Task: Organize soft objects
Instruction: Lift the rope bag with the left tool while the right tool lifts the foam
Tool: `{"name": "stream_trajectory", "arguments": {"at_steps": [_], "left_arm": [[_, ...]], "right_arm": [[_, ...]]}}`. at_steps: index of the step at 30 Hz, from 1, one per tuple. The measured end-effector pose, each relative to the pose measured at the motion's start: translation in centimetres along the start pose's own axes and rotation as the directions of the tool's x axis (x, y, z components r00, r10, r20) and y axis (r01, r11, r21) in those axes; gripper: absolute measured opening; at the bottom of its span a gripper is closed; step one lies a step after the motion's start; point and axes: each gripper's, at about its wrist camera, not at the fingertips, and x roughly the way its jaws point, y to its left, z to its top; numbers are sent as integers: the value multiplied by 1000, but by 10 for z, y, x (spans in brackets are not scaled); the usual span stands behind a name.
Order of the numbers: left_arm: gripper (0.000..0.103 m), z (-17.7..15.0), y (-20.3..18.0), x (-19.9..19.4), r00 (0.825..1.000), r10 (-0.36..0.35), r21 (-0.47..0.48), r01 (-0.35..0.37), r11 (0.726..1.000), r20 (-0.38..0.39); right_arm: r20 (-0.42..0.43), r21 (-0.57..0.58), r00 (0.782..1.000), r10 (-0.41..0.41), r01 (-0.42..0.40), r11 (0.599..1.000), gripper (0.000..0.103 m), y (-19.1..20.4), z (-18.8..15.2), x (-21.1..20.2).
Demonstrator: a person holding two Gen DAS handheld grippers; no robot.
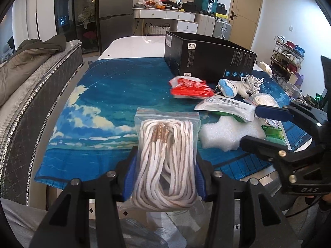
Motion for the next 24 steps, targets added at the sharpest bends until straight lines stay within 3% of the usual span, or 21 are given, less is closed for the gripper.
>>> {"name": "stream_trajectory", "arguments": {"at_steps": [5,12,14,19,24], "left_arm": [[48,1,-1,1,1000,0,-7,0,1000,-1],[48,8,-6,8,1000,-4,-2,4,1000,2],[48,9,-5,8,1000,-7,-3,7,1000,3],[48,6,-2,3,1000,-4,-3,4,1000,-3],[48,3,3,1,1000,-7,-6,7,1000,-9]], "right_arm": [[-48,-7,998,33,-33,999,68,2,-4,15],[-72,-15,979,191,-193,981,63,19,-11,0],[-66,-27,979,192,-195,980,63,22,-11,-5],[-78,-33,986,149,-152,988,39,22,-5,7],[-95,-63,984,151,-158,986,33,31,-3,18]]}}
